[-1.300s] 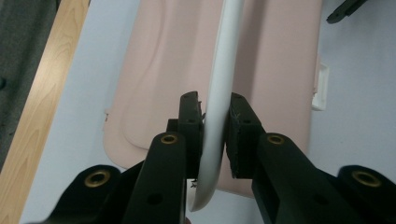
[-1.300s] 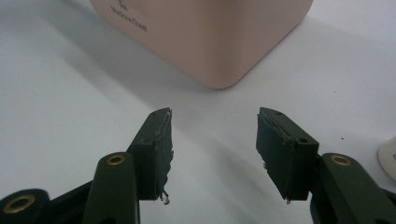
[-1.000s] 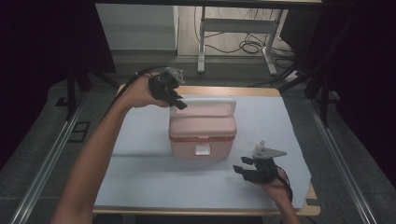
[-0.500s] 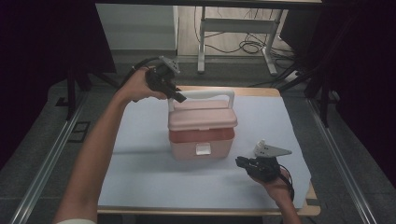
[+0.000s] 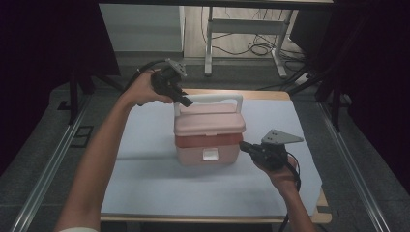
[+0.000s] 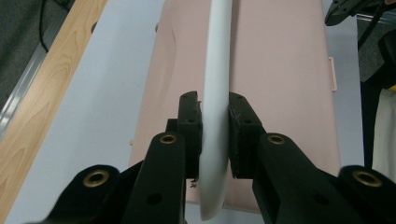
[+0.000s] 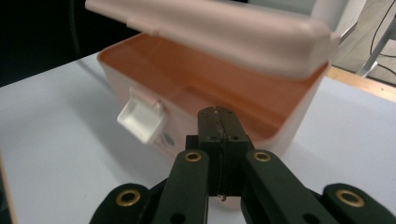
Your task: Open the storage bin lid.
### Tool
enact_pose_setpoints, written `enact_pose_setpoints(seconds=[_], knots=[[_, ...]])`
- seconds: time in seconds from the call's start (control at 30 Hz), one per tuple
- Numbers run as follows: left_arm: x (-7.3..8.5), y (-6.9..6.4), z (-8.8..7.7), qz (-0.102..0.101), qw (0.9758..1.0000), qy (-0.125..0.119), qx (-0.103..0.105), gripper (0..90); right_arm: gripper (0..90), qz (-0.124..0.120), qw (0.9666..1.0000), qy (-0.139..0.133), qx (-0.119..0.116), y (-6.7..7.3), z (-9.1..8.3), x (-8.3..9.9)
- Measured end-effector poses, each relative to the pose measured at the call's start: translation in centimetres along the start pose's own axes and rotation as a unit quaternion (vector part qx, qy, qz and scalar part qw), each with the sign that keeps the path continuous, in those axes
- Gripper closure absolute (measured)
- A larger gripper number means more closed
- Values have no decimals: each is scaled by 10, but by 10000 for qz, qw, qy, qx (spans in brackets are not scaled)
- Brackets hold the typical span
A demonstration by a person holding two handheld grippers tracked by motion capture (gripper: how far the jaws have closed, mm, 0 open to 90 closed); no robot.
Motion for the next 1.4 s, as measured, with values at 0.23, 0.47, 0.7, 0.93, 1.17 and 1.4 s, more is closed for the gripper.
enact_pose_setpoints(seconds=[0.23, 0.47, 0.7, 0.93, 1.17, 1.4], knots=[[0, -1, 1, 14, 10000, 31, 2, 780, 900, 94, 9999, -10, 95, -2, 19, -2], [1, -3, 2, 17, 10000, 55, -17, 779, 900, 81, 9996, -124, 256, -3, 25, -1], [-1, -5, -4, 86, 9993, -201, -289, 657, 900, 63, 9993, -147, 351, -4, 24, -2], [7, -7, -19, -30, 9967, -450, -680, 503, 900, 65, 9992, -179, 353, -4, 25, -1], [32, -13, -38, -288, 9921, -771, -950, 443, 900, 77, 9992, -176, 346, -4, 26, 0], [61, -25, -48, -497, 9907, -880, -907, 429, 900, 70, 9992, -174, 342, -4, 25, 0]])
Point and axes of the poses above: each handheld gripper's, and its own axes: z roughly forward along the jaws, x roughly out of its underside, y roughly to its left, the point moved 3 cm from there along z, roughly forward along the jaws, and after that the axes turned 7 degrees about -y, right-handed, at the moved point
